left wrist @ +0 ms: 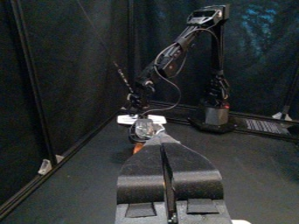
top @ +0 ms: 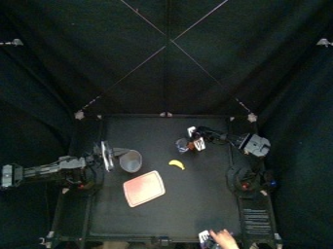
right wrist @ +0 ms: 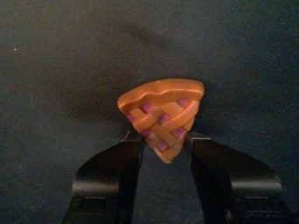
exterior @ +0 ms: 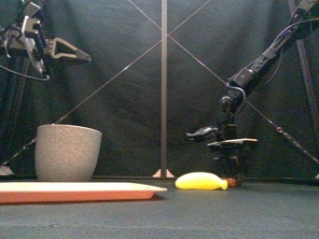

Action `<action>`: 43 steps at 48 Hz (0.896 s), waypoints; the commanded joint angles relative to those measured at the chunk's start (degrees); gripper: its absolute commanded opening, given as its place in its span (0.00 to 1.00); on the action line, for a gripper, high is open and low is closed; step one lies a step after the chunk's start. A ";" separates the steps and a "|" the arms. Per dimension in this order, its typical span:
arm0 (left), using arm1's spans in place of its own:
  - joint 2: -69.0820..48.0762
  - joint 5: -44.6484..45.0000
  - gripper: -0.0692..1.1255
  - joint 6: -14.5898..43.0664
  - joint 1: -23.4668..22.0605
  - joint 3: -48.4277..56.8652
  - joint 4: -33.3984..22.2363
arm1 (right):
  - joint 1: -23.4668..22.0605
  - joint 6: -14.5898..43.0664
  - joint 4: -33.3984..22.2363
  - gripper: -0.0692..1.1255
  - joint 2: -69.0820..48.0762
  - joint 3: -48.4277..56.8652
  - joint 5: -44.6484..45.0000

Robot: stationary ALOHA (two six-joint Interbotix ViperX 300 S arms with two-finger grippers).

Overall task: Pick the pie then place it on the pink plate
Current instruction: Place pie on the pink plate

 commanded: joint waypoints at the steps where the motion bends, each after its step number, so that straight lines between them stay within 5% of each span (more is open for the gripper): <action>1: 0.26 -0.53 0.05 0.00 0.18 -0.79 -0.09 | 0.44 0.35 0.35 0.70 -0.79 -1.14 -0.18; 18: 0.26 -0.53 0.05 0.00 0.18 -0.70 -0.18 | 5.36 2.46 4.13 0.55 -5.45 -1.67 -0.18; 43: 0.26 -0.53 0.05 -0.09 0.09 -0.70 -0.44 | 16.70 8.17 8.44 0.55 -8.96 -6.06 -1.76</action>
